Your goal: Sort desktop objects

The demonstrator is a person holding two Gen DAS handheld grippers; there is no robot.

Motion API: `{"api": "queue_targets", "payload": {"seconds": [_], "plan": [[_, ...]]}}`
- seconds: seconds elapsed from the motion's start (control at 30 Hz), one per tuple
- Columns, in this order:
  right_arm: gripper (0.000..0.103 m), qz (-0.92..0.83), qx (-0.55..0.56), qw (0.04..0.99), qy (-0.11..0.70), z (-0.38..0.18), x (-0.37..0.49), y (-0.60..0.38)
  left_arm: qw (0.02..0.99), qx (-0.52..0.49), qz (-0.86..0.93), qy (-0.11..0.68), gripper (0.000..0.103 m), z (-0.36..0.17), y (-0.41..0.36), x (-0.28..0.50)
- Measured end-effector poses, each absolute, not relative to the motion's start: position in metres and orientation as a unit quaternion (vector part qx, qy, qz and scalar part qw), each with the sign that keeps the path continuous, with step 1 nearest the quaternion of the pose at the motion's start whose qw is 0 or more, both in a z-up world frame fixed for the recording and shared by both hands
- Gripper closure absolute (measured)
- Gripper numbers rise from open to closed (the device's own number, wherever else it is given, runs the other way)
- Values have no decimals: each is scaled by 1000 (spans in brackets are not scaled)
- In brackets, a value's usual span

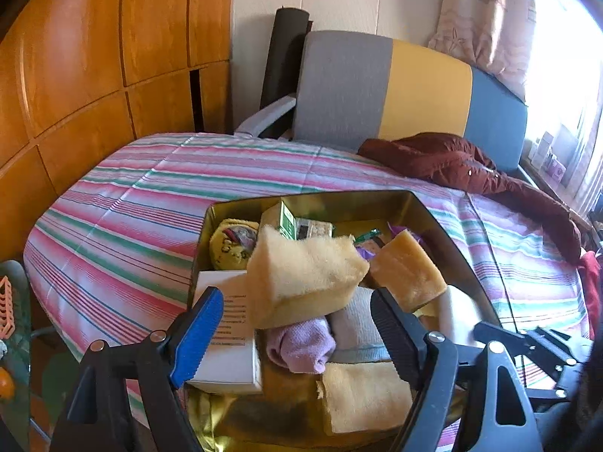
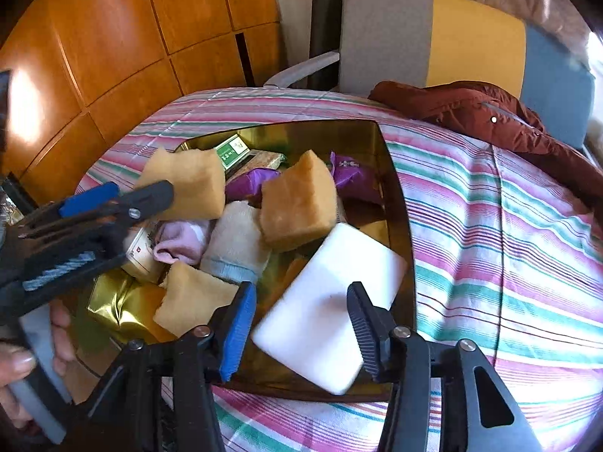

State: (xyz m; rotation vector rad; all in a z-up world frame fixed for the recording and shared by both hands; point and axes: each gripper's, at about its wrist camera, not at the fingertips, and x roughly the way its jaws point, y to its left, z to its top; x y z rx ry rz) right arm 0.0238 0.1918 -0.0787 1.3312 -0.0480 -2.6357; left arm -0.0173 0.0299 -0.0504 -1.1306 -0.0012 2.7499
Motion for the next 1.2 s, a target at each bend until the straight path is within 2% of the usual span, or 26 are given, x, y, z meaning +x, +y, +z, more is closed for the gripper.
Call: {"api": "queue_targets", "payload": {"seconds": [0.4, 0.6, 0.9, 0.97, 1.03, 1.2], "plan": [[53, -887, 448, 110, -20, -85, -1, 178, 72, -378, 923, -13, 21, -37, 18, -12], [45, -891, 439, 110, -32, -78, 6, 178, 54, -369, 928, -4, 21, -29, 19, -7], [19, -914, 401, 68, -3, -56, 30, 170, 49, -366, 929, -13, 21, -22, 19, 3], [8, -918, 391, 60, 1, -52, 35, 168, 43, -371, 928, -19, 23, -22, 19, 4], [4, -923, 382, 50, 3, -49, 41, 168, 38, -370, 928, -20, 27, -21, 20, 6], [1, -927, 375, 34, -4, -48, 51, 166, 46, -369, 928, -23, 27, -23, 23, 16]]}}
